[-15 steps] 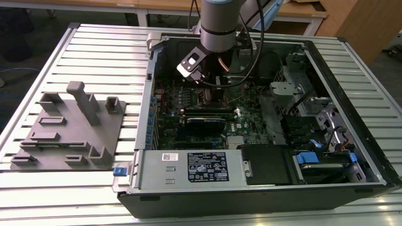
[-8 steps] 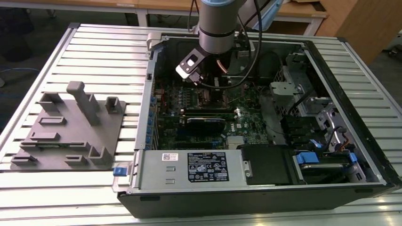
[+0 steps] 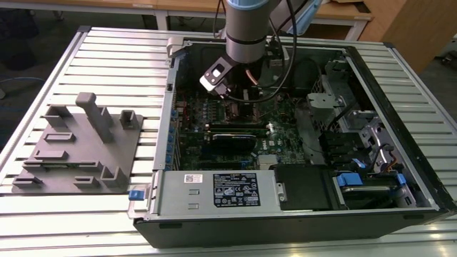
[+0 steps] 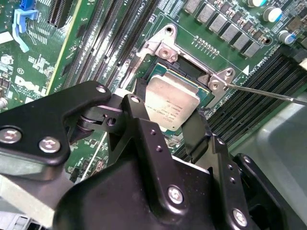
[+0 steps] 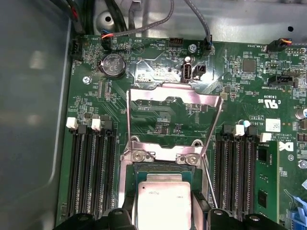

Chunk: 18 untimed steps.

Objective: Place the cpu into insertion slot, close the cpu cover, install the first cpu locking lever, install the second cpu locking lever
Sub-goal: 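Place the cpu into insertion slot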

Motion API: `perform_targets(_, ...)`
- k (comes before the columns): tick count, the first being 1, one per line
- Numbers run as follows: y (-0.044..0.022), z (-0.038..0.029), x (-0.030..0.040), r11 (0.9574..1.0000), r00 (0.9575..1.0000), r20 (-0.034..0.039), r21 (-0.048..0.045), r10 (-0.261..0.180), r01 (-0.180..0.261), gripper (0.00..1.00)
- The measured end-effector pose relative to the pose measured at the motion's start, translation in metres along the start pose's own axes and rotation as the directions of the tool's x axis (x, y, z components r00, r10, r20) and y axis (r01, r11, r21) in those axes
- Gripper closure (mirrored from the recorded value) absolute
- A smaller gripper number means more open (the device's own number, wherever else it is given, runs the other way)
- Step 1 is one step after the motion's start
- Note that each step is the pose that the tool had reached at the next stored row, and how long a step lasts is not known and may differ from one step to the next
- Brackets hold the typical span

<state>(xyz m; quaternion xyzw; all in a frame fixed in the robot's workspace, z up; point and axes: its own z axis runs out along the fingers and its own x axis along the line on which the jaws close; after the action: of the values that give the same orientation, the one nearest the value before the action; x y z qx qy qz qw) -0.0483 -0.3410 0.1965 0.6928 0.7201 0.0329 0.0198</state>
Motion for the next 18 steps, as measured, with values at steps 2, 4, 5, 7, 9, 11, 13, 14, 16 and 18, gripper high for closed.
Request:
perform_targets(2,-0.0001,0.0008,0.0000,1.0000,1.0000,0.0001,-0.0006,0.001,-0.001,0.46)
perform_targets(4,-0.0003,0.0018,0.0000,1.0000,1.0000,0.0001,-0.0011,0.003,-0.003,0.46)
perform_targets(5,-0.0005,0.0020,0.0000,1.0000,1.0000,0.0004,-0.0009,0.003,-0.003,0.46)
perform_targets(7,-0.0005,0.0021,0.0000,1.0000,1.0000,0.0005,-0.0009,0.004,-0.004,0.46)
perform_targets(9,-0.0005,0.0023,0.0000,1.0000,1.0000,0.0003,-0.0010,0.004,-0.004,0.46)
perform_targets(11,-0.0004,0.0026,0.0000,1.0000,1.0000,0.0003,-0.0011,0.004,-0.004,0.46)
perform_targets(13,-0.0004,0.0027,0.0001,1.0000,1.0000,0.0005,-0.0010,0.005,-0.005,0.46)
perform_targets(14,-0.0004,0.0029,0.0001,1.0000,1.0000,0.0005,-0.0011,0.006,-0.006,0.46)
perform_targets(16,-0.0004,0.0033,0.0002,1.0000,1.0000,0.0005,-0.0013,0.009,-0.009,0.46)
perform_targets(18,-0.0004,0.0036,0.0004,0.9999,0.9999,0.0008,-0.0012,0.011,-0.011,0.46)
